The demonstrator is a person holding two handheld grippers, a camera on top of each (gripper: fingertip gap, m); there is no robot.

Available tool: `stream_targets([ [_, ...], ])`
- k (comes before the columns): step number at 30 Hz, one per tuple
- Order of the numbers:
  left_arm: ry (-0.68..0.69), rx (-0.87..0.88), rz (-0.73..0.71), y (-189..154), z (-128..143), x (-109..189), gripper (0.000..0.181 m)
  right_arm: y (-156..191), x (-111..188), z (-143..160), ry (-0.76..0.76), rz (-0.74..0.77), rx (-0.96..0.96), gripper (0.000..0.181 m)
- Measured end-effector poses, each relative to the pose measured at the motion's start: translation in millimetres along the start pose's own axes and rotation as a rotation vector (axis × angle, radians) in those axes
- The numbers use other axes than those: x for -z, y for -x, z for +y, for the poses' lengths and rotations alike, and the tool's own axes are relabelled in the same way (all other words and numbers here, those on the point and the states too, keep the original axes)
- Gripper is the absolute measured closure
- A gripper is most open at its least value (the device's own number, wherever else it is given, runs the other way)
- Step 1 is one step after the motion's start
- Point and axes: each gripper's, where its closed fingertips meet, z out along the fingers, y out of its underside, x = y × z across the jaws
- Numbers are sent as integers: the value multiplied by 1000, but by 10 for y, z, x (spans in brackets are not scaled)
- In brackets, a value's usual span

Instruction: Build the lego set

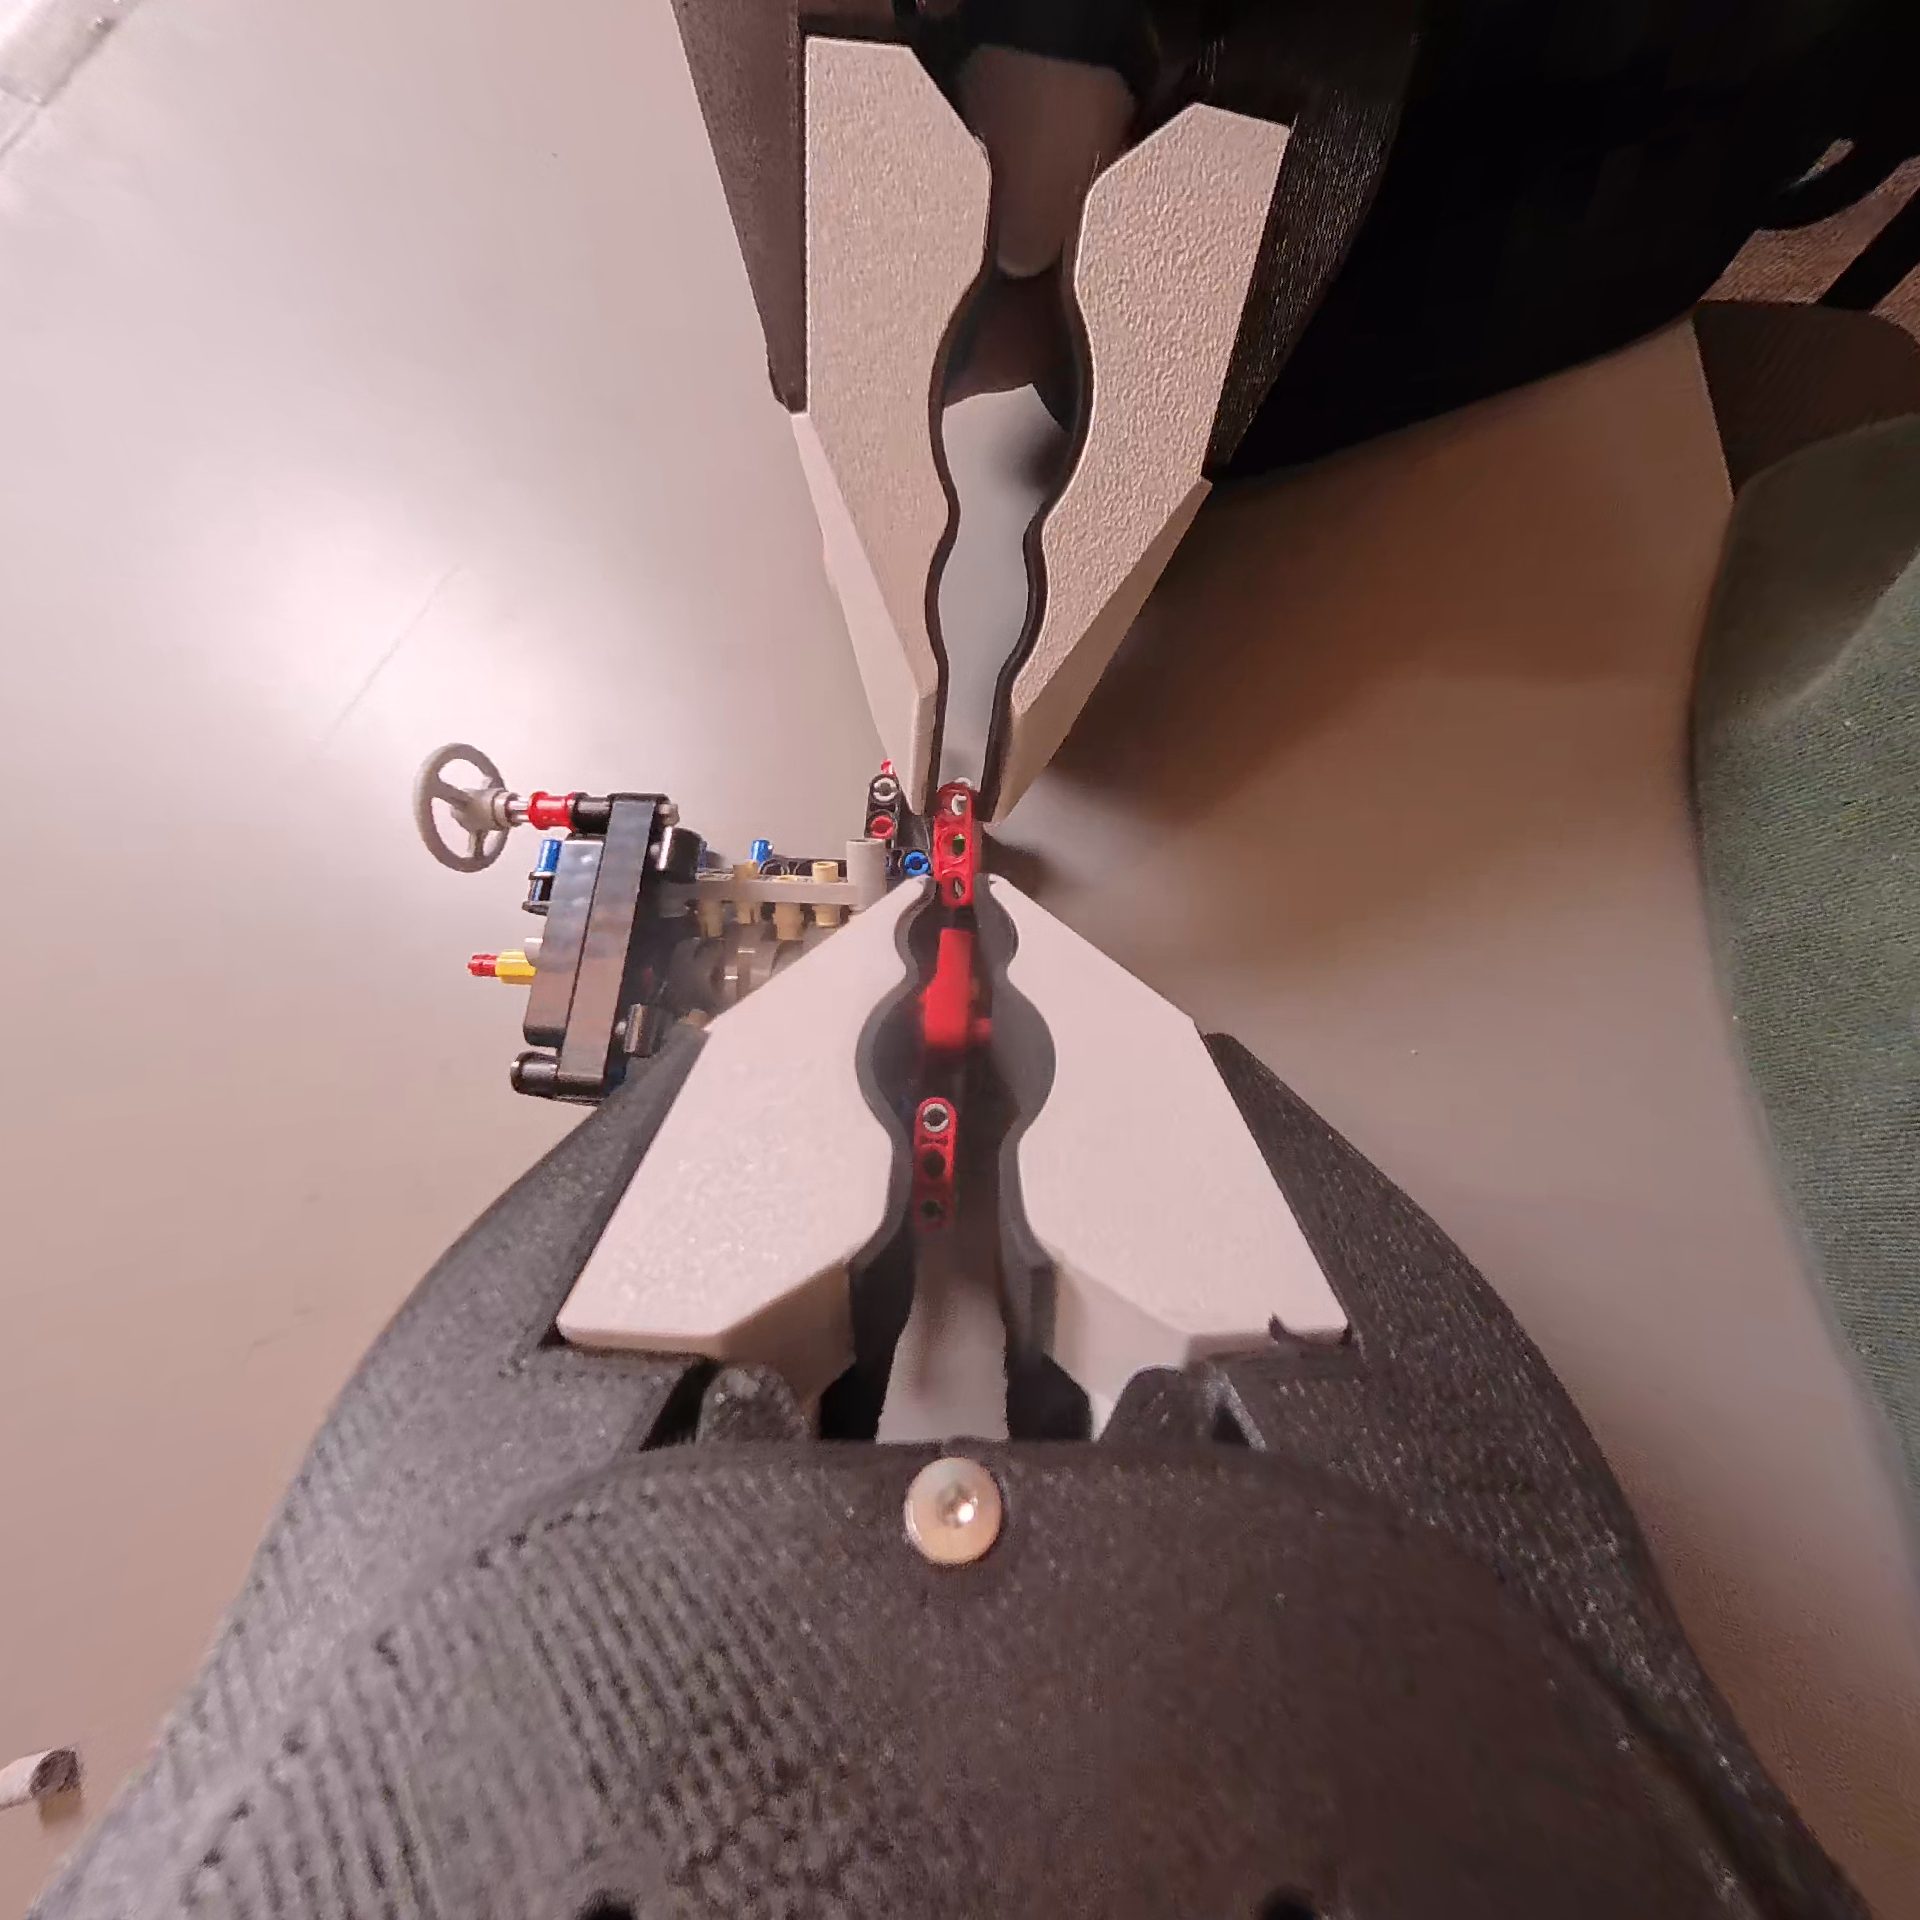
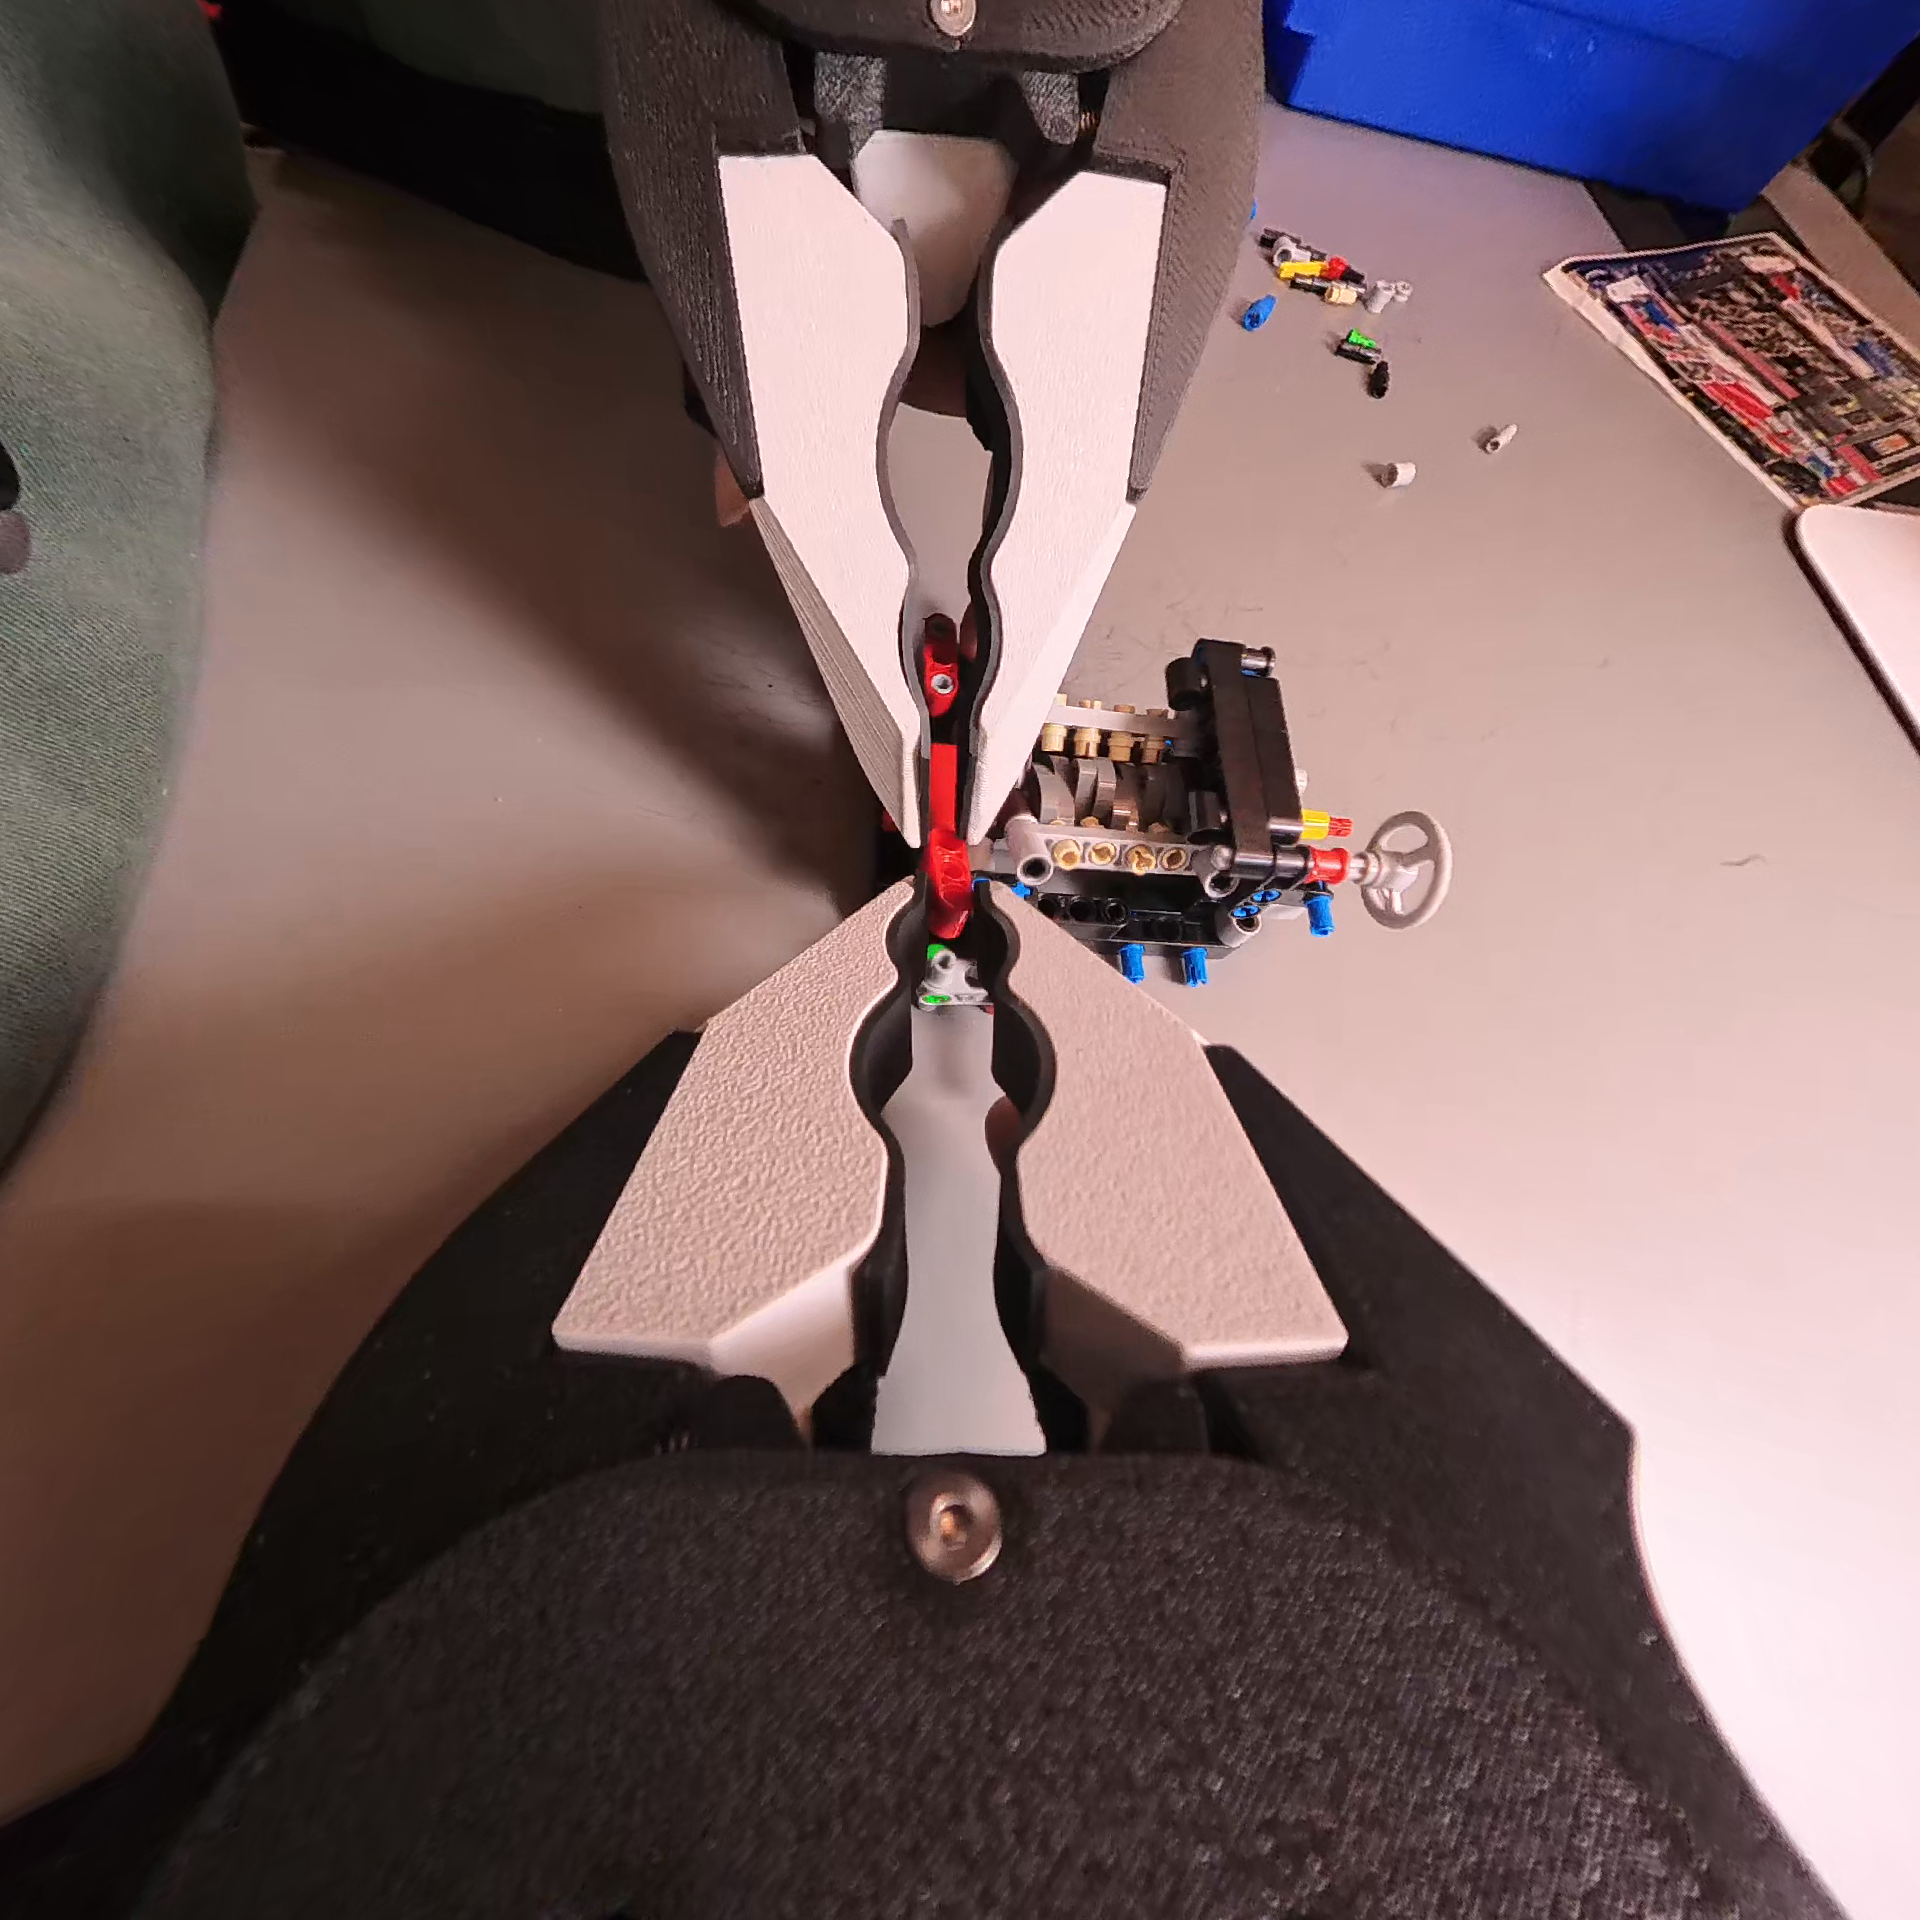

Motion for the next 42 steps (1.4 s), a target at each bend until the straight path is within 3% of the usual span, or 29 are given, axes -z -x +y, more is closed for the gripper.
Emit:
stream_targets([
  [12,18,-43,-34,29,-21,4,181,-22,115,216,102,-3,-5,167],
  [17,29,-8,-14,30,-9,30,169,-17,65,145,73,2,-5,166],
  [29,15,49,8,73,34,71,165,-18,2,52,29,-17,-66,173],
  [42,-88,160,144,-82,-145,88,170,-15,131,-131,-60,71,163,175],
])
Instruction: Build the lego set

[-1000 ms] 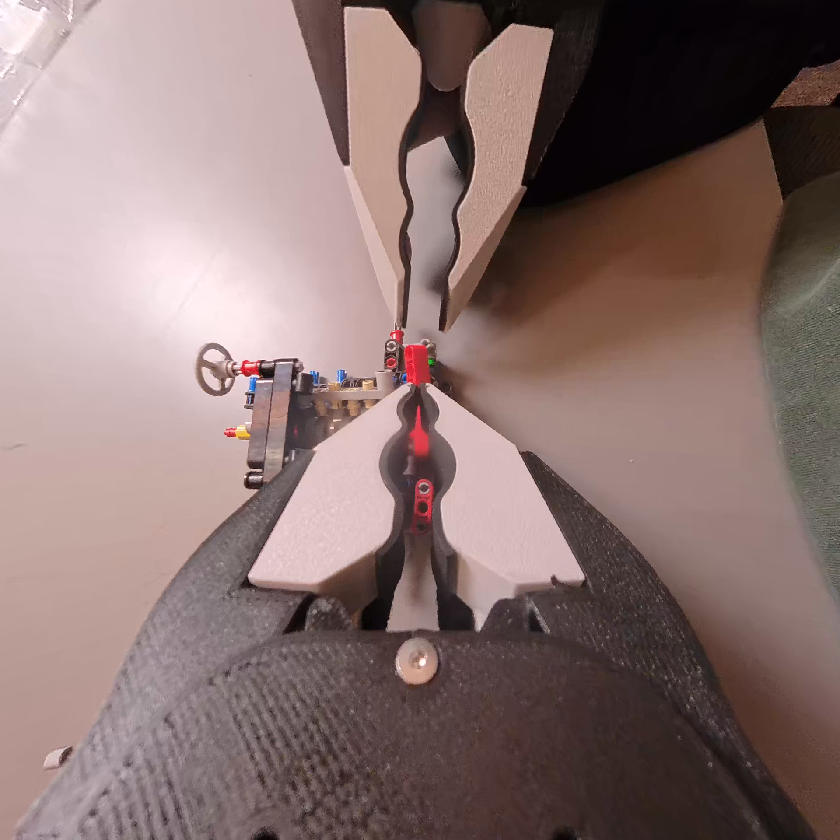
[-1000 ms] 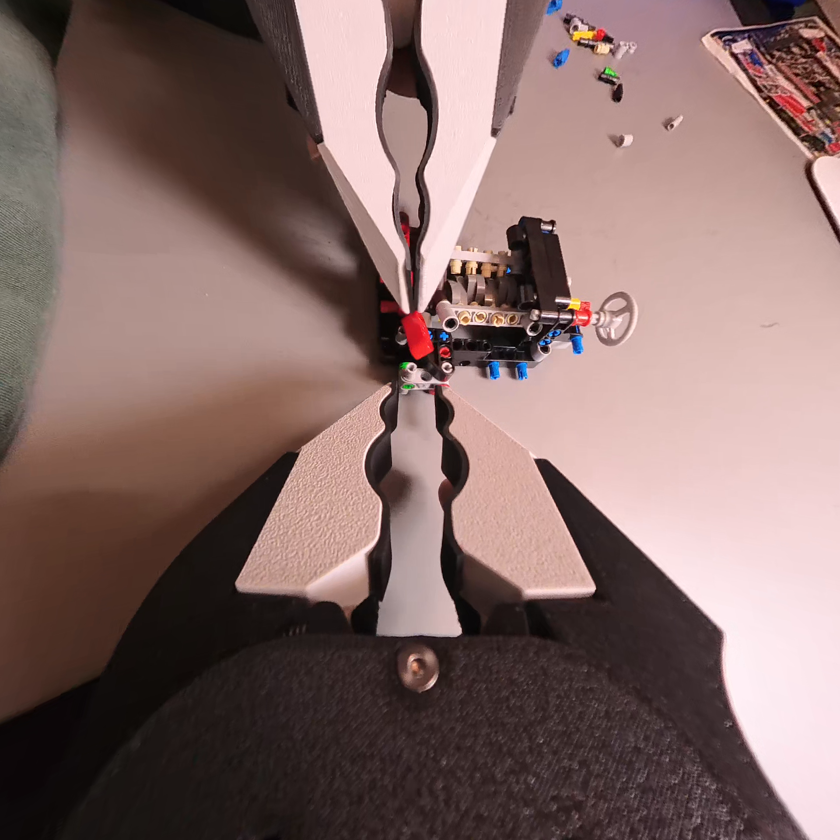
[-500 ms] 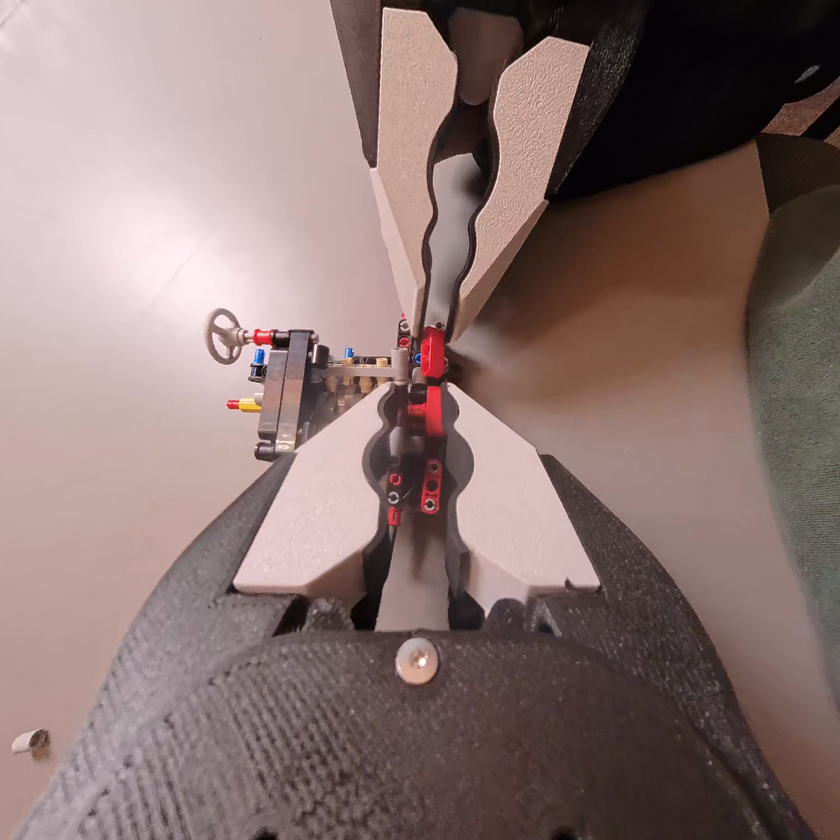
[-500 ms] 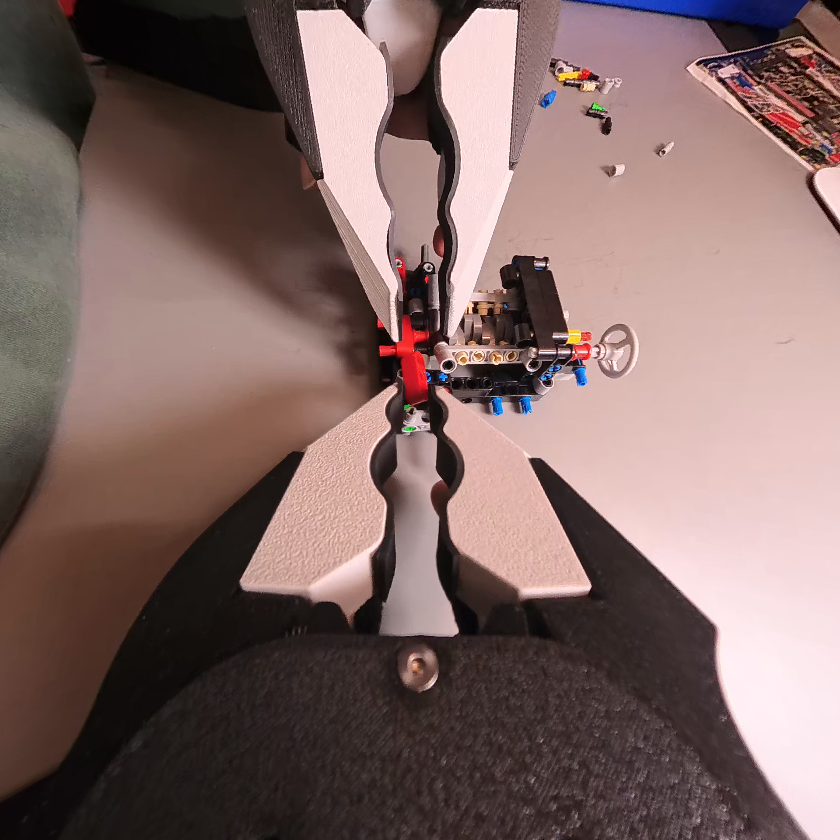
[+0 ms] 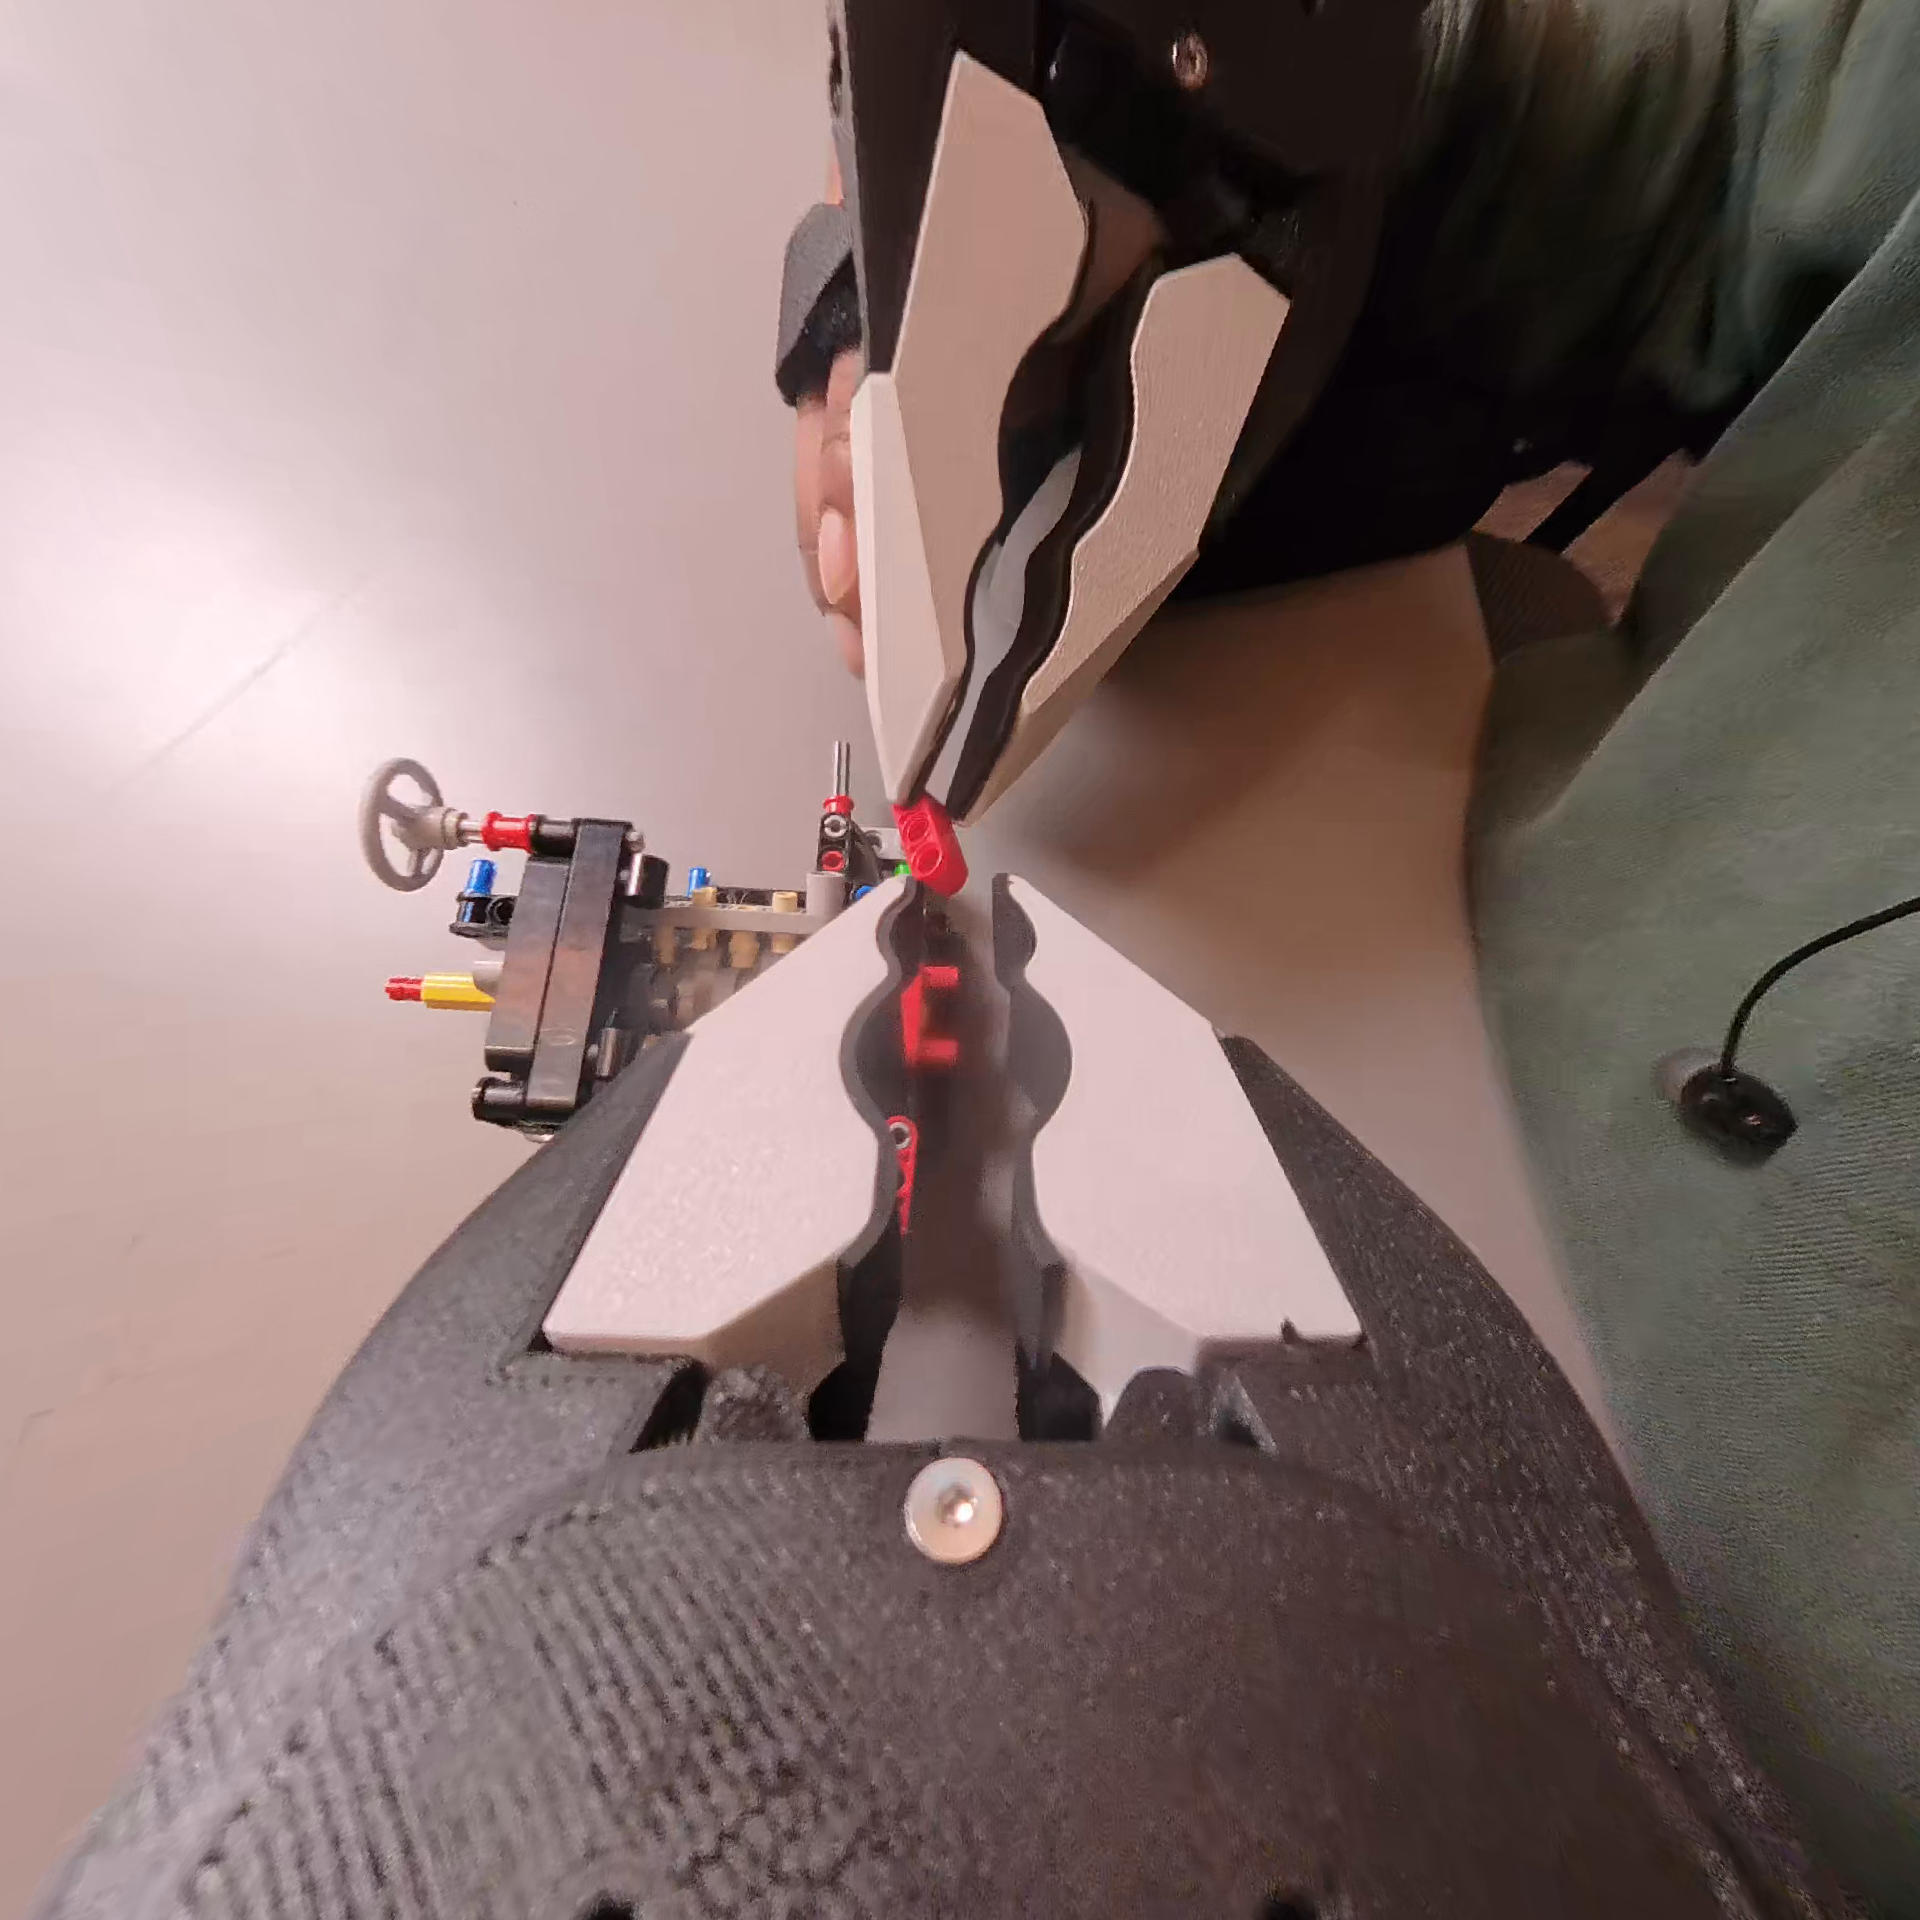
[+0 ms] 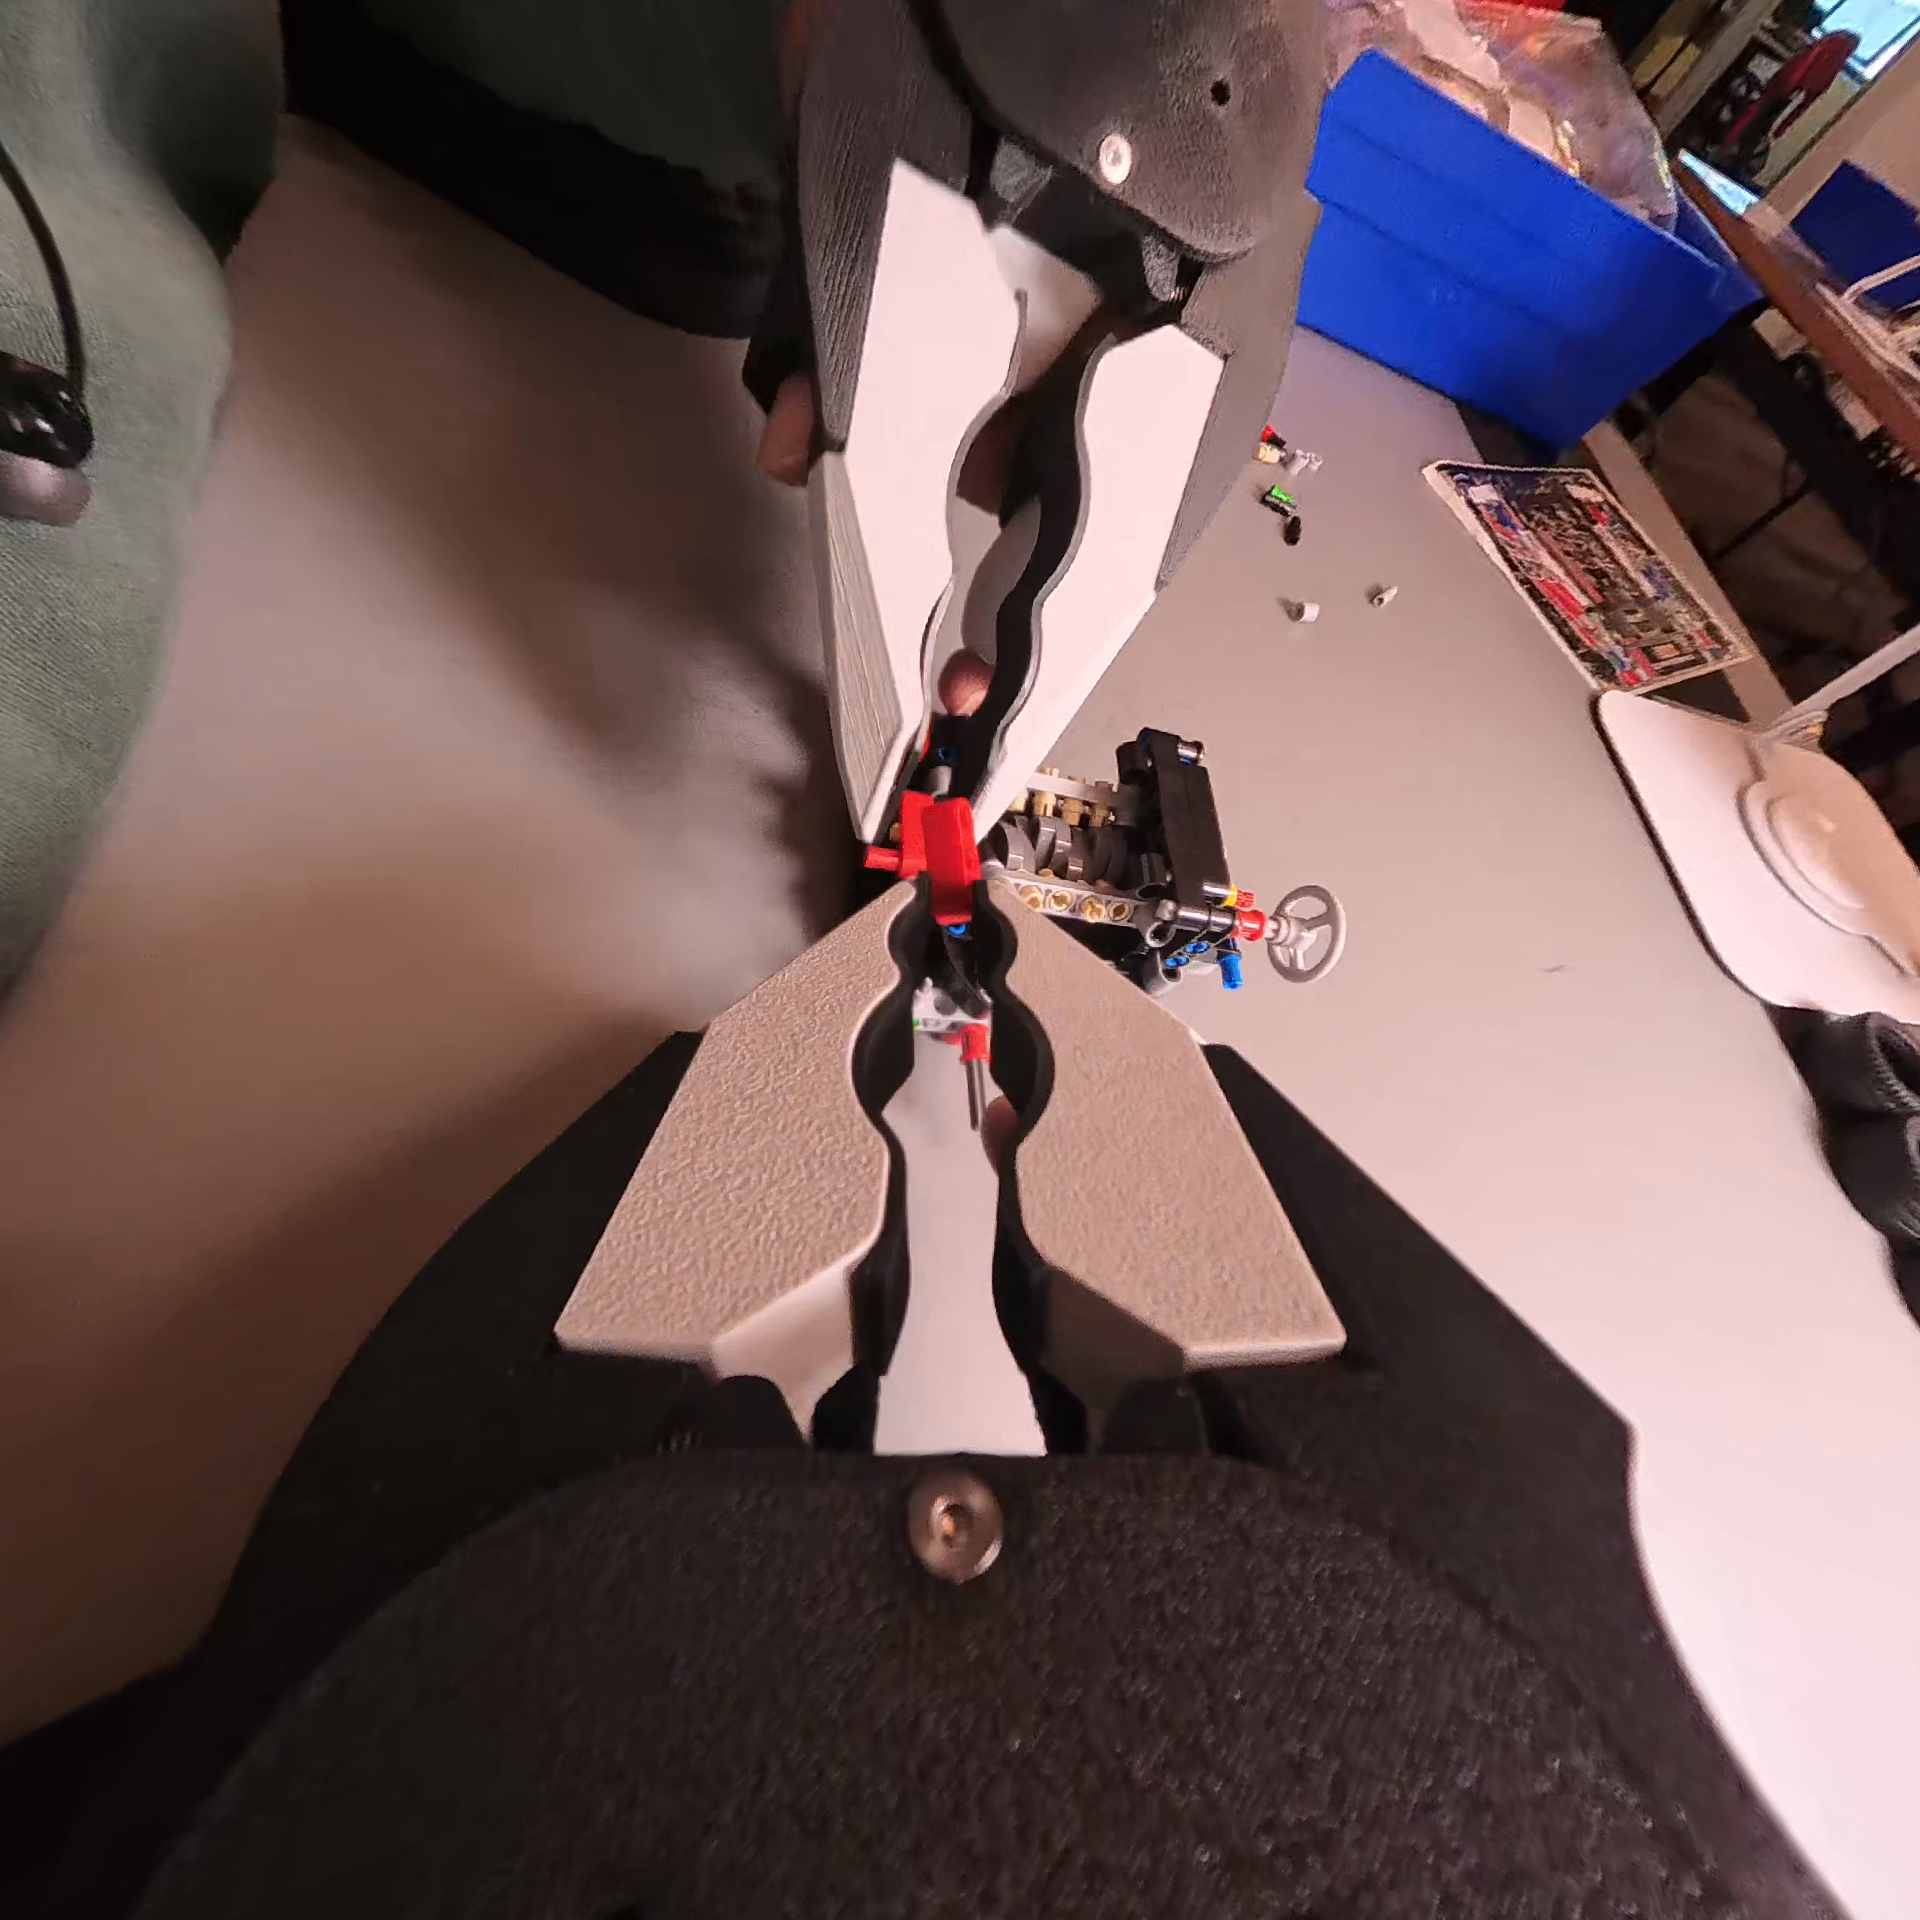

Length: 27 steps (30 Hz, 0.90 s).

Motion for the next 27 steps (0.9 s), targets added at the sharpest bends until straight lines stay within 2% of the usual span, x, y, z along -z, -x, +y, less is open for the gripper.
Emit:
stream_targets([
  [4,-18,47,9,19,-38,9,170,19,4,-12,0,7,32,176],
  [8,-6,0,-24,38,-36,-20,173,9,1,25,25,22,55,175],
  [11,-4,-86,-64,65,-40,-36,174,4,22,44,27,12,22,173],
  [13,1,-178,-93,74,-37,-38,174,9,56,62,23,-23,-41,161],
  [15,7,-269,-123,85,-28,-46,173,3,83,101,23,-50,-99,157],
  [19,18,-364,-132,69,-11,-72,174,18,58,66,6,-74,-139,161],
  [24,14,-394,-130,68,-19,-85,174,25,2,73,17,-67,-139,173],
  [27,14,-396,-141,89,-9,-81,173,16,3,64,13,-65,-141,174],
])
